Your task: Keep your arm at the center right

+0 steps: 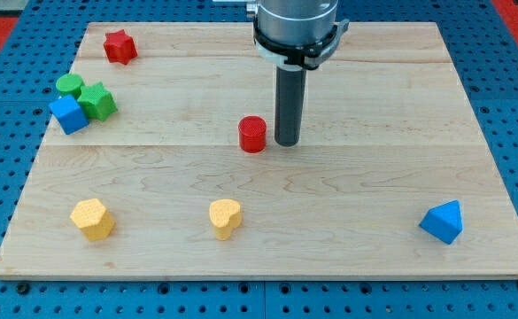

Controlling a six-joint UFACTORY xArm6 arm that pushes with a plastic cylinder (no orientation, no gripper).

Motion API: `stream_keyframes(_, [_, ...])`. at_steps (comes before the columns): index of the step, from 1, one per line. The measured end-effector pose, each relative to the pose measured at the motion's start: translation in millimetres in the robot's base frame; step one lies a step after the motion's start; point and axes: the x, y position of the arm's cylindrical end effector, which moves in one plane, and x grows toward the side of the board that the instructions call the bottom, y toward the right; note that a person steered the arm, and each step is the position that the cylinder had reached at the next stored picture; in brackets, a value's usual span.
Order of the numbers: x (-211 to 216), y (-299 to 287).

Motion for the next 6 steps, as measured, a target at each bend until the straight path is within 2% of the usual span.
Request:
stream_keyframes(2, [12,128])
stream_keyframes(3, [14,213])
stream_keyframes(6, [9,243])
